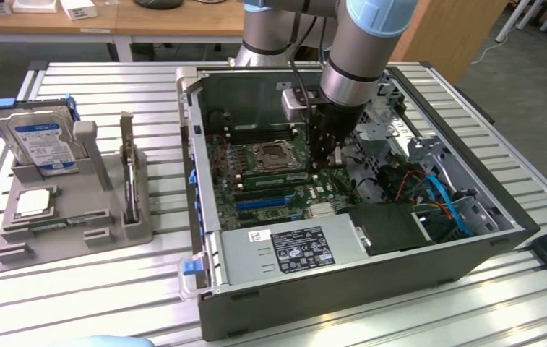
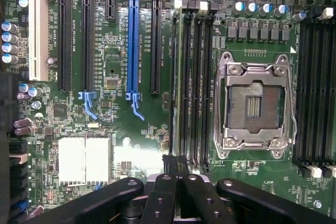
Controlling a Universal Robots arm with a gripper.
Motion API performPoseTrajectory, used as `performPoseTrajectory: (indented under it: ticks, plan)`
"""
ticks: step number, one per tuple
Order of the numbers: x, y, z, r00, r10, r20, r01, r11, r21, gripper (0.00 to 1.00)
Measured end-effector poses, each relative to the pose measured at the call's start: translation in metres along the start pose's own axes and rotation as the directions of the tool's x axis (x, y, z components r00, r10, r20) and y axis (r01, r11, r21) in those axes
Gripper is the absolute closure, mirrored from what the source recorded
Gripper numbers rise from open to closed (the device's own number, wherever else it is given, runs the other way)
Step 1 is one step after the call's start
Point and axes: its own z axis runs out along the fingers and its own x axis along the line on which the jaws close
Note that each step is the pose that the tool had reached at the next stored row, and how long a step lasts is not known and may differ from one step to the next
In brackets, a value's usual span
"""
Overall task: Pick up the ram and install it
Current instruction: 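Press down the ram until it locks into place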
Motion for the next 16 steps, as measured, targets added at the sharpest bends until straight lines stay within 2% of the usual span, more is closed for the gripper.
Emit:
performPoseTrajectory:
  ticks: [10, 14, 16]
  plan:
    - [0.0, -0.0003, 0.0012, 1.0, 0.0, 0.0002, 0.0, 1.0, -0.0001, 0.9]
    - [-0.0002, -0.0001, -0.0053, 1.0, 0.0, -0.0001, 0.0, 1.0, -0.0017, 0.9]
    - [-0.0003, -0.0001, -0.0055, 1.0, 0.0, 0.0002, 0.0, 1.0, -0.0016, 0.9]
